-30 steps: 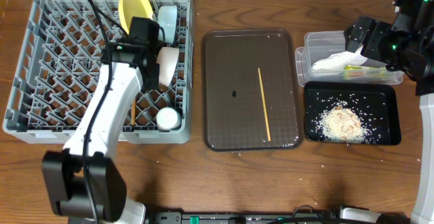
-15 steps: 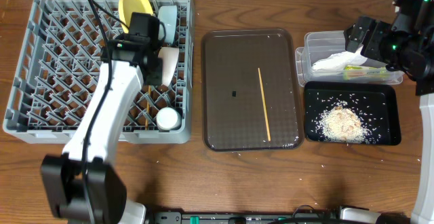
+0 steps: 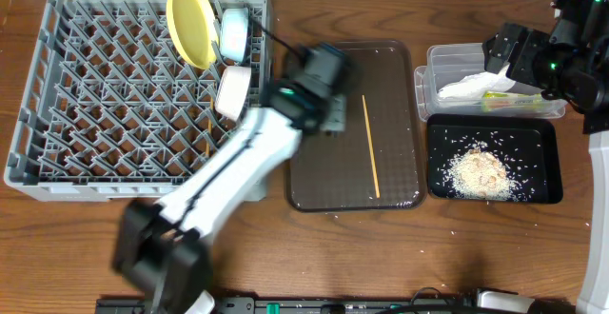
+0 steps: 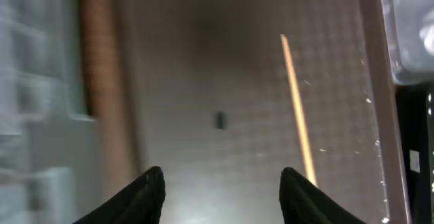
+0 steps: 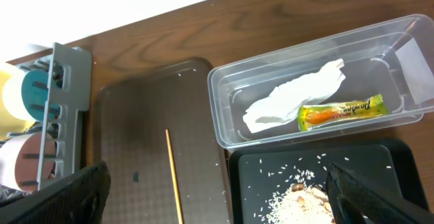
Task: Sort waste into correct bins and load items into the dishwasher
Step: 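Move the left gripper back to the brown tray and grasp the second chopstick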
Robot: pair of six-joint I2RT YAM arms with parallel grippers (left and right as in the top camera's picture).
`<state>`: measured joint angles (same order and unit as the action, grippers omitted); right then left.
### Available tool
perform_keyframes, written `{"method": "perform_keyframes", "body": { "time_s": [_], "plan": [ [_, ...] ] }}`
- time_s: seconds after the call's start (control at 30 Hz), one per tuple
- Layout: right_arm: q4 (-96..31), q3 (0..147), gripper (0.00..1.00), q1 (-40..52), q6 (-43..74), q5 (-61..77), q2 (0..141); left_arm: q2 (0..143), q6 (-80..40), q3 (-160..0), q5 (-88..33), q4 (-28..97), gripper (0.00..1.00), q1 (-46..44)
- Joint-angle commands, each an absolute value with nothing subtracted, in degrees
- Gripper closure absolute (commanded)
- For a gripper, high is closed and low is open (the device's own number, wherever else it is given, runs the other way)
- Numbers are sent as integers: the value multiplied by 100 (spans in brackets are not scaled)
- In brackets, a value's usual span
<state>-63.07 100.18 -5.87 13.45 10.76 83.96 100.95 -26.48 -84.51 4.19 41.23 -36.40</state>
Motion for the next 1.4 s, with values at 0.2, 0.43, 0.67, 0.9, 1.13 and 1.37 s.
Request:
{"method": "perform_keyframes", "body": {
  "time_s": [0.2,0.43,0.67,0.9,1.13,1.37],
  "plan": [
    [-6305,10071,1,-635,1413,1118,8392,11459,-3787,-8493,561,3240,42,-4372],
    [-6305,10071,1,-635,1413,1118,8392,11950,-3802,-8493,561,2746,43,-4574],
    [-6305,10071,1,-635,1413,1118,8392,12269,-3804,-8493,709,2561,46,-4635],
    [-6305,10071,1,-635,1413,1118,8392,12497,-3809,-8493,707,2504,51,-4639],
    [-6305,10071,1,-635,1413,1118,8392,12527,-3811,-8493,709,2587,87,-4637],
    [-6305,10071,1,-635,1413,1118,8392,12475,-3802,-8501,707,2676,93,-4617]
  ]
}}
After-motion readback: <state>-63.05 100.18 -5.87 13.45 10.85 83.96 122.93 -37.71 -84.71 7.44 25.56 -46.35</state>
